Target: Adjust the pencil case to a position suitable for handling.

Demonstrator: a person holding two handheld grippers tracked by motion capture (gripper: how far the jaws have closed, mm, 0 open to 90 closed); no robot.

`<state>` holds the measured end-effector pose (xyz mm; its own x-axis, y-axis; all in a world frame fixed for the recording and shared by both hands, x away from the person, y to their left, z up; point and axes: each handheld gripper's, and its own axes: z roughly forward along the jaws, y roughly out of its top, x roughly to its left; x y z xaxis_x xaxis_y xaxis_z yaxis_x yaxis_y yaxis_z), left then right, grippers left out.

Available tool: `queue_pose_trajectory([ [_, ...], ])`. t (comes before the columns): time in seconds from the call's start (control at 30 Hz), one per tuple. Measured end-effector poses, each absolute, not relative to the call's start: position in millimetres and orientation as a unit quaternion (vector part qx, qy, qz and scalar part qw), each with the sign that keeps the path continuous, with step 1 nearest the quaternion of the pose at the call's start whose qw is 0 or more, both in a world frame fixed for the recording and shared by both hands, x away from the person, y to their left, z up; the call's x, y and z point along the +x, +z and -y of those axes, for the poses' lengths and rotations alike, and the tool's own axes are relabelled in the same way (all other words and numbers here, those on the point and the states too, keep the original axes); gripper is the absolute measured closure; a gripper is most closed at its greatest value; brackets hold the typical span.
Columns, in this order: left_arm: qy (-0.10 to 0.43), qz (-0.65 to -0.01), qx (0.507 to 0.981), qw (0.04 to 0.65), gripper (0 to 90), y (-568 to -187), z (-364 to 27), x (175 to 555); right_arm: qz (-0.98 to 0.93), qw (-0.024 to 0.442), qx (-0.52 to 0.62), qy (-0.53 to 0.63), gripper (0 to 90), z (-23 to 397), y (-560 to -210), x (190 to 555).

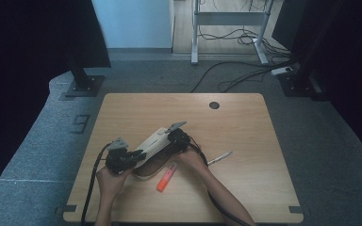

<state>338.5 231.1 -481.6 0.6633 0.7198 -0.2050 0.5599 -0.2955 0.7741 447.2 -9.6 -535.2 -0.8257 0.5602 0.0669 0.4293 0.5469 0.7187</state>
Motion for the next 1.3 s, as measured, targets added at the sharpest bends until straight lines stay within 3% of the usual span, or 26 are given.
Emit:
queue_pose_trajectory([
  [0.37, 0.091, -0.401, 0.798, 0.44, 75.0, -482, -233, 339, -0.879, 0.08, 0.278, 0.379, 26.0, 33, -525, 435],
  [0.8, 0.087, -0.402, 0.796, 0.443, 75.0, -483, -234, 339, -0.878, 0.09, 0.272, 0.383, 32.2, 65, -513, 419],
  [1.2, 0.085, -0.4, 0.796, 0.446, 74.9, -482, -236, 339, -0.875, 0.085, 0.287, 0.38, 50.9, 104, -511, 395],
  [1.3, 0.085, -0.4, 0.796, 0.446, 74.9, -482, -236, 338, -0.875, 0.084, 0.291, 0.377, 59.9, 118, -511, 386],
])
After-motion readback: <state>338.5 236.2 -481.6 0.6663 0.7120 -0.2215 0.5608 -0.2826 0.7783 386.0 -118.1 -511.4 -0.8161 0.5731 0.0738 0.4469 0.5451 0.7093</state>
